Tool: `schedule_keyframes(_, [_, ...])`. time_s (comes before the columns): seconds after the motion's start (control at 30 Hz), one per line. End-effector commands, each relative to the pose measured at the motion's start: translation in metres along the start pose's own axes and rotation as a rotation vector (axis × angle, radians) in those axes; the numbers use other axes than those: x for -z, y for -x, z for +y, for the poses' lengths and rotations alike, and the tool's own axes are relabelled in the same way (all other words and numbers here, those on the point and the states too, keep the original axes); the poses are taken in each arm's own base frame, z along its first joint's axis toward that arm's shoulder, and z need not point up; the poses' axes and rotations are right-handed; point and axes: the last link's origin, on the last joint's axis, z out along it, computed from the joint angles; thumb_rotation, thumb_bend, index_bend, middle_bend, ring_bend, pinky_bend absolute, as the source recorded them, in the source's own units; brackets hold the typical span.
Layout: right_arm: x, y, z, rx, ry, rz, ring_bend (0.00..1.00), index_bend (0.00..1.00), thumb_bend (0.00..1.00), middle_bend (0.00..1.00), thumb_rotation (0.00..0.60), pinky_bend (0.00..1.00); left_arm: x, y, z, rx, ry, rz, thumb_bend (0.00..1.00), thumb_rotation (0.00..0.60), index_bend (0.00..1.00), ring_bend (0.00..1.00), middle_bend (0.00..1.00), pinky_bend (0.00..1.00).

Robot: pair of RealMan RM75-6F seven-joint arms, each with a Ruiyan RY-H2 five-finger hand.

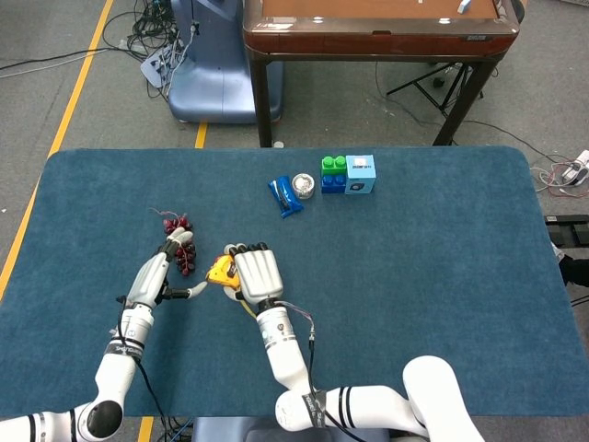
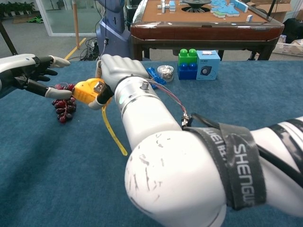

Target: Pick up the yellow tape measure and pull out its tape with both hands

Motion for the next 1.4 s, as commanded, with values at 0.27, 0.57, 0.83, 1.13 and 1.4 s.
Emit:
schedule_keyframes(0.27, [-0.001,0.002,-0.001,0.0,0.0,0.0,0.37,0.55,0.5,0.56,0.6,0.27,-0.001,0.003,0.0,0.01,-0.009,-0.001,0.17,0.6,0.0,0.0,0.0,0.0])
schedule_keyframes(0.57, [-0.002,0.005,-0.002,-0.005,0.001,0.001,0.37,0.55,0.5,0.56,0.6,0.27,0.0,0.004,0.001,0.016,-0.011,-0.004,0.17,0.6,0.0,0.0,0.0,0.0])
schedule_keyframes(0.83, [-0.003,0.007,-0.004,-0.019,-0.003,0.005,0.37,0.55,0.5,0.56,0.6,0.27,-0.001,0.005,0.001,0.028,-0.018,-0.001,0.17,0.6,0.0,0.0,0.0,0.0])
schedule_keyframes(1.13, [-0.003,0.01,-0.005,-0.026,-0.004,-0.01,0.38,0.56,0.5,0.57,0.6,0.27,-0.002,0.004,-0.001,0.028,-0.026,-0.001,0.16,0.6,0.0,0.0,0.0,0.0])
schedule_keyframes(1.4, [-0.002,0.011,-0.003,-0.029,-0.001,-0.018,0.39,0.57,0.5,0.57,0.6,0.27,-0.002,-0.001,-0.004,0.016,-0.042,0.01,0.16,0.6,0.0,0.0,0.0,0.0])
